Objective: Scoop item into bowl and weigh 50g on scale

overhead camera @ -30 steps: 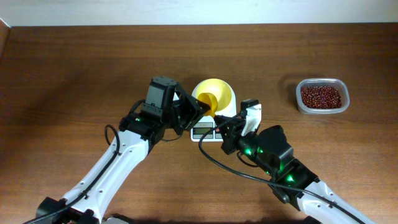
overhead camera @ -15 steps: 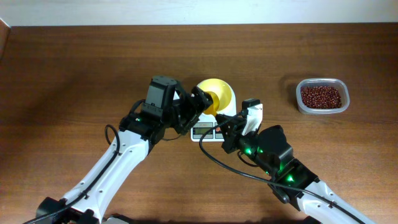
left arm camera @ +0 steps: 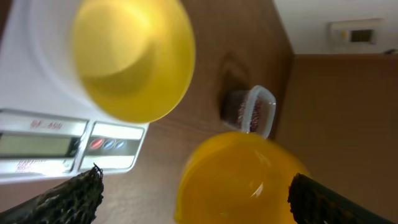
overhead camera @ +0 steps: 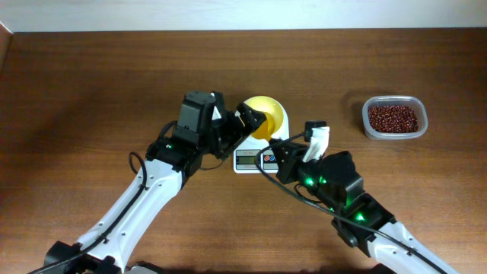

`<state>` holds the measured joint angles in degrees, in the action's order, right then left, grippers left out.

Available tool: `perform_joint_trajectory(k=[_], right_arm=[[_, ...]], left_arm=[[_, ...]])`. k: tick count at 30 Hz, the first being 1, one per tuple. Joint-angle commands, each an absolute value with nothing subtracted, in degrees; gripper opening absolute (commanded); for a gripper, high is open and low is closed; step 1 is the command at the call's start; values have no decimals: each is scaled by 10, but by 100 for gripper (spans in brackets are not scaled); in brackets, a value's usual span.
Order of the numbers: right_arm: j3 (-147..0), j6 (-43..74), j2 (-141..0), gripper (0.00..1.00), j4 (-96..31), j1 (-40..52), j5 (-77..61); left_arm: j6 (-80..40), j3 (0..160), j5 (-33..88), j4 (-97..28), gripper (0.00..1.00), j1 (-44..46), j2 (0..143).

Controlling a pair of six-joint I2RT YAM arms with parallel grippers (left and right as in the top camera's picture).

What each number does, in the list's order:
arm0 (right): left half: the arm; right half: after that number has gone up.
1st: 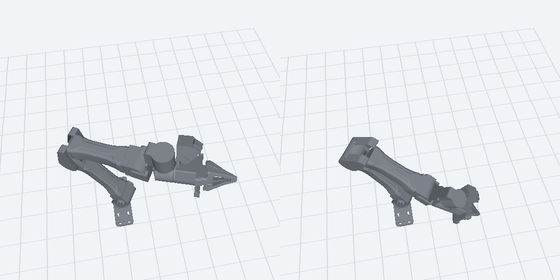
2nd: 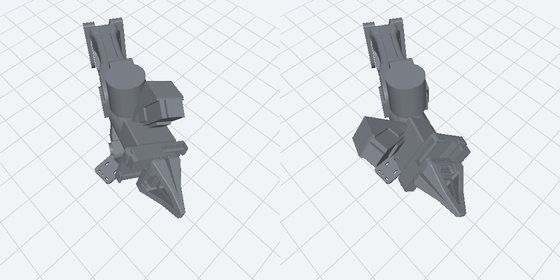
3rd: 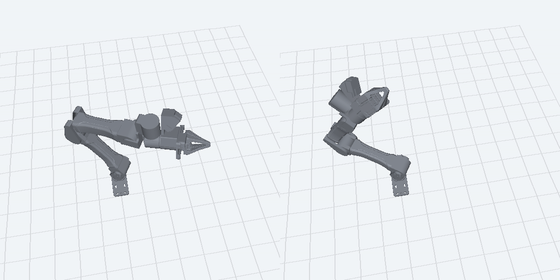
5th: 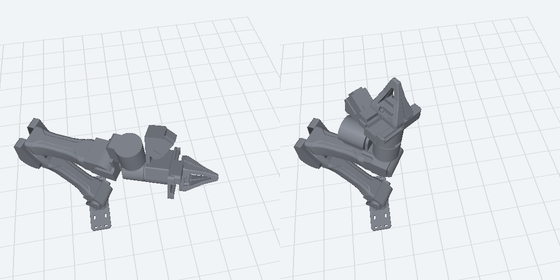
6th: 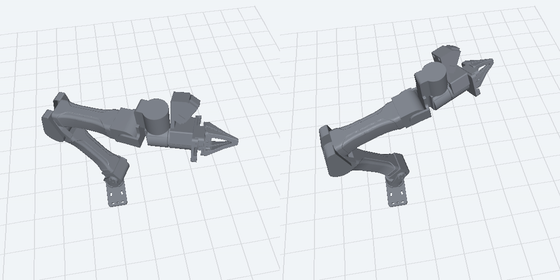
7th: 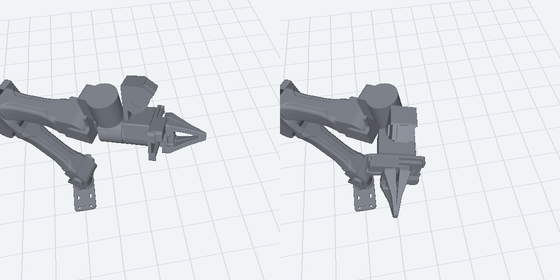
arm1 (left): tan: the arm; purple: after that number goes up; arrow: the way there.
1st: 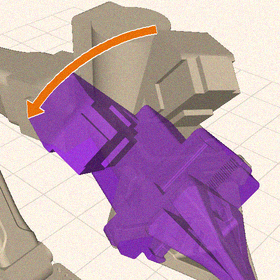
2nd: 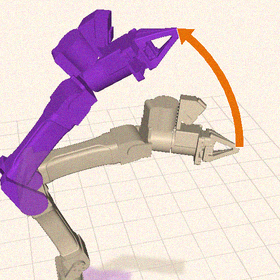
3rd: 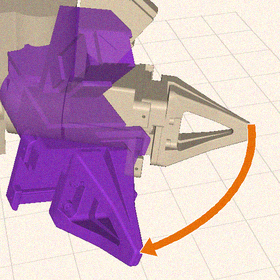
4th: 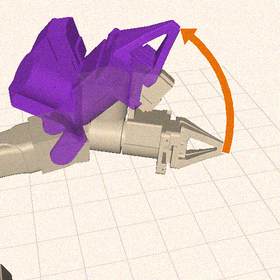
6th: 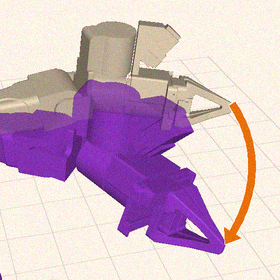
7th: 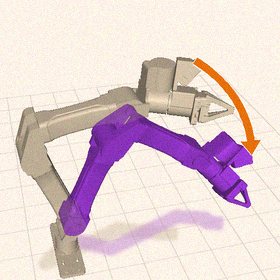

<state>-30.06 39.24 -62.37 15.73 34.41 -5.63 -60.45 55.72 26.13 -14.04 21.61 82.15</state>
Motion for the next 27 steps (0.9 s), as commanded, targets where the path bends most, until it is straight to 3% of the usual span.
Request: perform_joint_trajectory(k=[1, 12, 16, 23, 27], right_arm=[[-307, 397, -584, 4, 117, 307, -73], [-307, 395, -447, 4, -1, 198, -76], [-307, 472, -406, 4, -44, 152, -151], [-307, 520, -392, 4, -55, 0, -349], [-307, 518, -392, 4, -55, -29, -390]], left_arm=[[-551, 568, 257, -104, 99, 217, 813], [-353, 569, 258, -73, 99, 217, 813], [-262, 569, 277, -73, 99, 217, 813], [-254, 569, 277, -76, 99, 217, 813], [-254, 569, 283, -102, 99, 217, 813]])
